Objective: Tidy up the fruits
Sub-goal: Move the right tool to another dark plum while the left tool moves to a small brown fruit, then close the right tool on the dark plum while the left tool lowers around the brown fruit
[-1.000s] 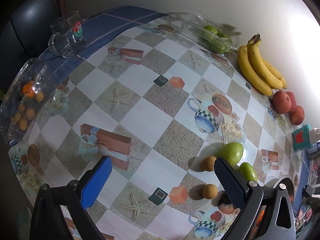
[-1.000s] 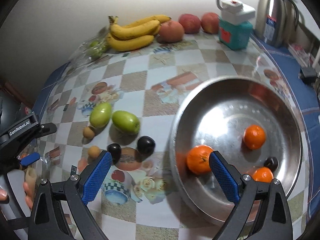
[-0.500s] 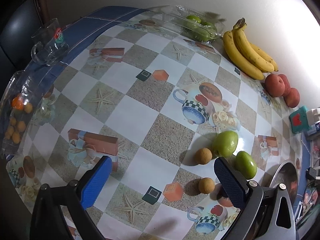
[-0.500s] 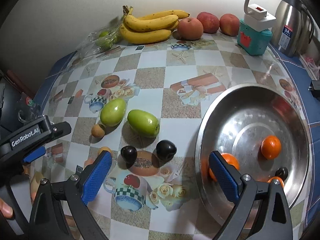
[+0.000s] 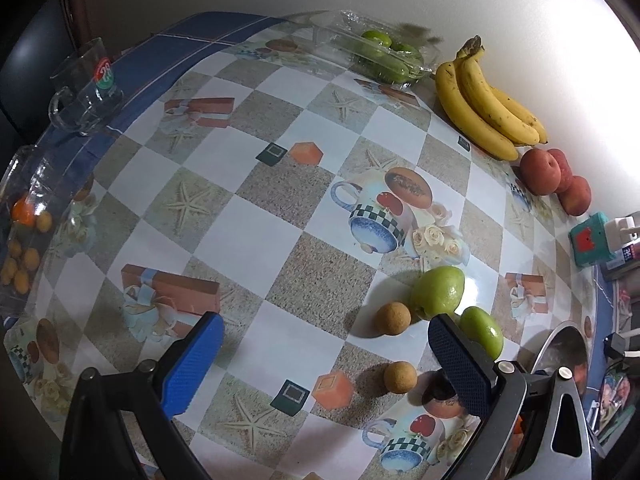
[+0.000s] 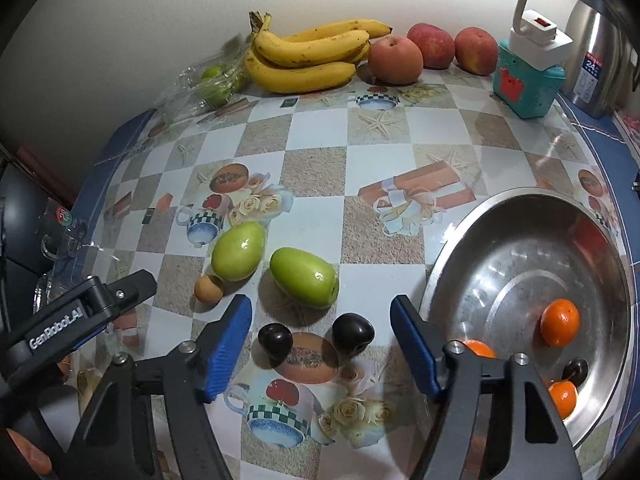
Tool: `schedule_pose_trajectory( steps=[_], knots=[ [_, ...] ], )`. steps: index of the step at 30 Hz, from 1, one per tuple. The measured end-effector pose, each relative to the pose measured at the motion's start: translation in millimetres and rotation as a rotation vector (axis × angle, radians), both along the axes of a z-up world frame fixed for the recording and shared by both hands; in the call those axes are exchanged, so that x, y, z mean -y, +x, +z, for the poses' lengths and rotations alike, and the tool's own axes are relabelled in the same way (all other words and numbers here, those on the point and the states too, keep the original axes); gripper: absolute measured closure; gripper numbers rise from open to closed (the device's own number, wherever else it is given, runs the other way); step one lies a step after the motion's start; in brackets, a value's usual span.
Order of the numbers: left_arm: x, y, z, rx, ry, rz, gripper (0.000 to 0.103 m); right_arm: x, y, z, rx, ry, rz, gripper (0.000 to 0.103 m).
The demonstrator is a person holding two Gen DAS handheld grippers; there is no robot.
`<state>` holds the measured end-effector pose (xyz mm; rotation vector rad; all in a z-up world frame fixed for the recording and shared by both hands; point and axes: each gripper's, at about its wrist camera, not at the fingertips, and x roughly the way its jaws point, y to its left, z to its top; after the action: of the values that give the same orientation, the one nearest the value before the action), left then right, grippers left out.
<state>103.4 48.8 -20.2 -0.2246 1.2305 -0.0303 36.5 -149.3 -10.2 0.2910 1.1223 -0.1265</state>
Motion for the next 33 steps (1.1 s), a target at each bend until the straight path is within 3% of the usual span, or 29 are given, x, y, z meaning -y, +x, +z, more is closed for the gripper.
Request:
schedule_pose_trajectory(
  steps=[2,6,10,23,33],
  knots=[
    [2.2,1.5,-0.6,-0.002,0.005,-0.007,0.000,-0.4,3.7,-3.8,-0.022,-0.005,-0.002,0.042],
    [7.1,3.7,-1.6,-0.004,0.007,-0.027,0.000,-1.6,6.8,-12.3,-0.062,-0.024,-0.005,0.044],
    [13.1,4.7,-3.3,-0.012,0.003,-0.060,0.000,-2.0,8.0,-15.8,-0.075,-0.044,0.002,0.053],
    [34.6,3.0,-28.3,-0.122,-0.026,-0.156,0.002,6.0,2.7,-35.1,-0.124,-0.002,-0.019,0.059],
    [43.3,0.3,-37.6,-0.161,-0.049,-0.193,0.030,5.5,3.9,-43.1,-0.146,-0.016,-0.015,0.063]
  ],
)
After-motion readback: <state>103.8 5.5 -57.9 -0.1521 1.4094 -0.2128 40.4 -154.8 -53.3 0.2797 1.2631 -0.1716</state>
